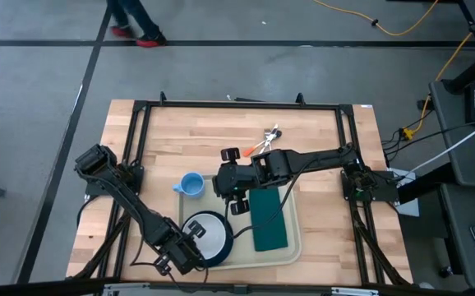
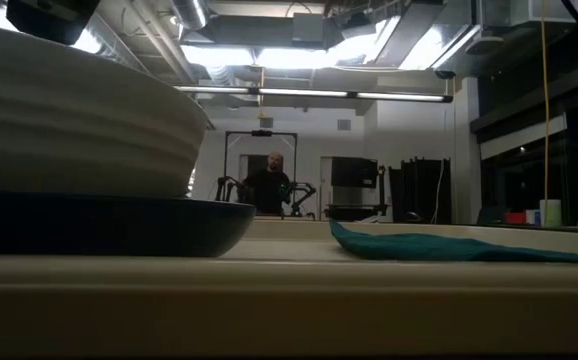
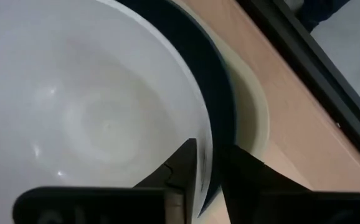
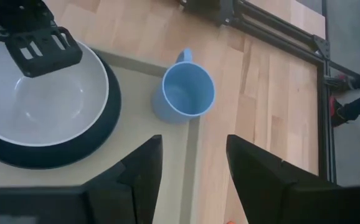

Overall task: Set up tray
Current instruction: Put the white bowl on top of the green plate on the light brown serving tray, then put the orange knife on top of the green napkin

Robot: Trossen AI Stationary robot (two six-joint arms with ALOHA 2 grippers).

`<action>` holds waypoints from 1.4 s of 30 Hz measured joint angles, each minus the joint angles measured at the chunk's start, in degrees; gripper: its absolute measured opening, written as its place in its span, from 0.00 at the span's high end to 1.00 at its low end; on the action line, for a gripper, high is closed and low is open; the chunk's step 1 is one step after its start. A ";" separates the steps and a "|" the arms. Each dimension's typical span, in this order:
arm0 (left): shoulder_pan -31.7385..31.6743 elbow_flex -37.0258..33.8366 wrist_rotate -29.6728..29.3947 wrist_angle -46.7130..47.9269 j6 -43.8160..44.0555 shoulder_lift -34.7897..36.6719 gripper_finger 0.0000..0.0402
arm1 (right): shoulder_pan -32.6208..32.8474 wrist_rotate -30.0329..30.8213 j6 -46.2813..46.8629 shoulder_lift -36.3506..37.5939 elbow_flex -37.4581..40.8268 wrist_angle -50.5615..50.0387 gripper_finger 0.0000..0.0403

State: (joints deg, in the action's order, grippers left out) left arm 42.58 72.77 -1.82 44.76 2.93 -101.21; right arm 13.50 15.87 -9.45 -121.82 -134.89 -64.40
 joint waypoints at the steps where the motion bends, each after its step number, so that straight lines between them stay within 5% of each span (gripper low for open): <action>1: -0.15 0.00 0.03 0.02 0.24 0.00 0.84 | 0.00 0.00 0.00 0.00 0.00 0.03 0.54; 15: -1.19 2.05 1.80 1.53 0.38 0.02 0.67 | 0.00 -0.01 -0.27 0.00 0.00 0.33 0.54; 25: -1.19 9.94 -0.49 9.17 0.21 1.28 0.66 | 0.00 -0.22 -0.42 0.03 0.02 0.44 0.54; 31: -1.19 10.89 -1.40 9.07 6.23 5.66 0.66 | 0.01 -5.27 1.44 0.73 0.04 1.28 0.54; 42: -1.17 10.97 -18.40 8.97 15.53 19.19 0.67 | 0.68 -5.43 5.25 5.00 0.04 2.02 0.54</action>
State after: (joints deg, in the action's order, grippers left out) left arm 41.41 83.74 -20.22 53.72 18.46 -82.01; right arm 14.17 10.44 -4.21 -116.82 -134.85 -62.38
